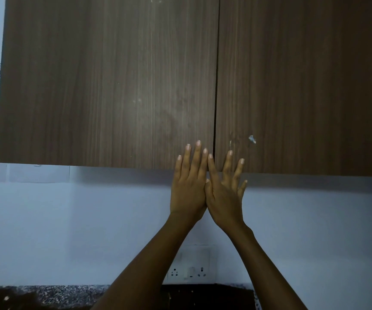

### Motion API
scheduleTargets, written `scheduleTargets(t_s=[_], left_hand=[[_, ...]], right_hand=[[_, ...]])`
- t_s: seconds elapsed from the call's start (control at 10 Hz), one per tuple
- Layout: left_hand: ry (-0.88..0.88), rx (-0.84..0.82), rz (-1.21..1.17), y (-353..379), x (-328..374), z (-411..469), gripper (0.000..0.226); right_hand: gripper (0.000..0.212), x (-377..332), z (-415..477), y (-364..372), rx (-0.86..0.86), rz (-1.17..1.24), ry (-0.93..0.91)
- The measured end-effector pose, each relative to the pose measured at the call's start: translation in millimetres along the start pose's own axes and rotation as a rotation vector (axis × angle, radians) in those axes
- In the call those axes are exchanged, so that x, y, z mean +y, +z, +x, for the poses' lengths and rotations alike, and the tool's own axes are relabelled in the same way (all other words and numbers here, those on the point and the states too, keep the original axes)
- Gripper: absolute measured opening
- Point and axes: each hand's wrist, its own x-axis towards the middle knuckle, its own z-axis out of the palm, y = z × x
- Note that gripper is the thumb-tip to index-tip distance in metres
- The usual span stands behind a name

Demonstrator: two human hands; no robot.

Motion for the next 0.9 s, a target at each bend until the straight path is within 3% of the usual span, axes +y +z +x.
scheduleTargets(t_s=[0.3,0.5,0.6,0.8,0.9], left_hand=[[-0.001,-0.094,0.091,9.0,-2.5,-4.9,0.078],[-0.011,-0.188,0.122,0.7,-2.9,-18.2,0.099],[0.013,-0.292,0.117,-12.1,-5.6,-19.4,0.101],[-0.006,-0.448,0.196,-48.1,-25.6,-38.5,0.083],[-0.068,-0.469,0.198,-68.8,-31.9,-49.3,0.078]], right_hand=[[0.061,6.4,0.0,9.5,0.05,-0.051,-0.038],[0.088,13.3,-7.6,3.4,-0.008,-0.152,-0.101],[0.095,15.6,-9.3,-6.5,-0.093,-0.171,-0.141],[0.098,24.5,-35.4,-29.7,-0.334,-0.245,-0.126],[0.096,30.5,-51.3,-41.4,-0.322,-0.339,-0.117]])
